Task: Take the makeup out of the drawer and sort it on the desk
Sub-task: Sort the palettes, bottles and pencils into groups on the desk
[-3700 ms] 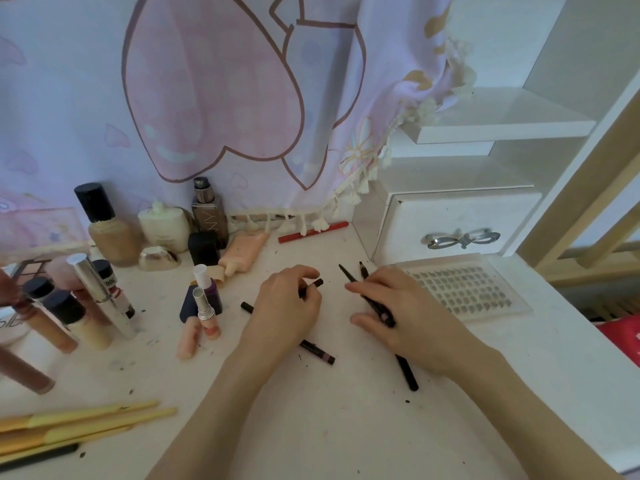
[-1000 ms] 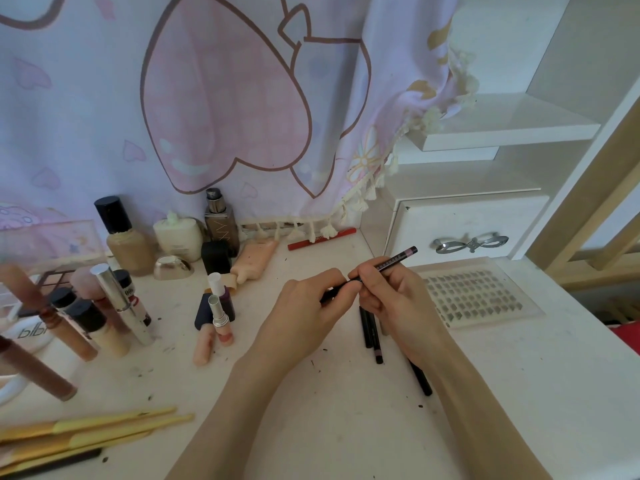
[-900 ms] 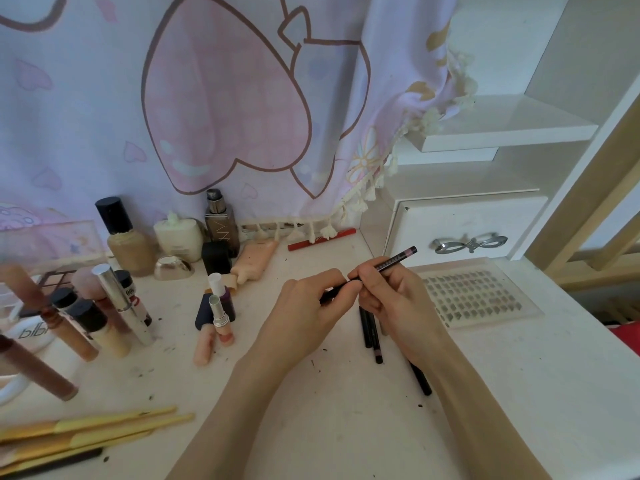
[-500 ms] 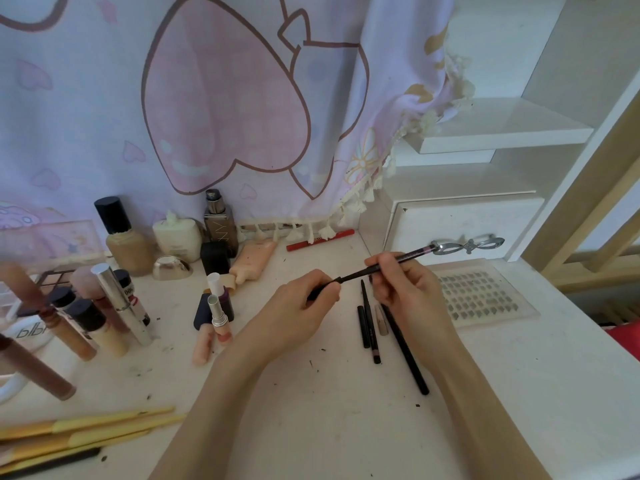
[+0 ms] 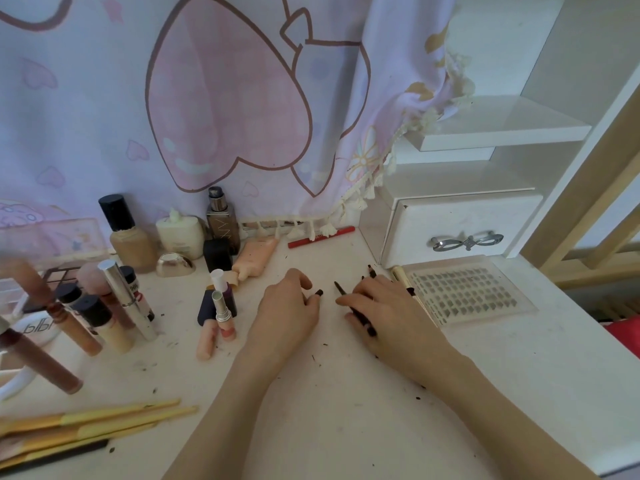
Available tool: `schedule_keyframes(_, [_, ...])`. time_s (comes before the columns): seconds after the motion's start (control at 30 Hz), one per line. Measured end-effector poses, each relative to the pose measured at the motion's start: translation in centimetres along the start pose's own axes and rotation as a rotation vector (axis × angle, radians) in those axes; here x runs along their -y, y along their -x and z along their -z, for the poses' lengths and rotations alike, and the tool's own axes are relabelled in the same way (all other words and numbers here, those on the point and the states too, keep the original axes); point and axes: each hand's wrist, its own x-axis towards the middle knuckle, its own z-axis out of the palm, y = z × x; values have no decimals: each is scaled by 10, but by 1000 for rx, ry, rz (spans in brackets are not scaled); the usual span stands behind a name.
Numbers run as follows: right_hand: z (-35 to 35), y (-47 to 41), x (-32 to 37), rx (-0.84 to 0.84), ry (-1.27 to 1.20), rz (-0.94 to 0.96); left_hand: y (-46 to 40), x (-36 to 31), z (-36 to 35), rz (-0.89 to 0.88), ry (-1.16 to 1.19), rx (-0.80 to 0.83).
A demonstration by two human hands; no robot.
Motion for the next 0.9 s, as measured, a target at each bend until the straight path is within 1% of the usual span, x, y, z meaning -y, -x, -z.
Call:
schedule_keyframes(0.07, [1, 5, -3, 87, 80, 55, 3, -2, -2, 24, -3, -24])
schedule_keyframes(0.13, [3, 7, -6, 177, 130, 58, 4, -5, -4, 15, -28, -40])
schedule_keyframes(0.4, [8, 7, -13, 256, 40, 23, 11, -15, -11, -27, -175, -32])
schedule_keyframes(0.5, [13, 9, -12, 251, 9, -43, 10, -14, -11, -33, -99, -30])
schedule_keyframes(0.63, [16, 12, -16, 257, 10, -73, 14, -17, -14, -74, 43, -13])
schedule_keyframes(0.9, [19, 15, -22, 286, -24, -113, 20, -26, -20, -127, 275, 98])
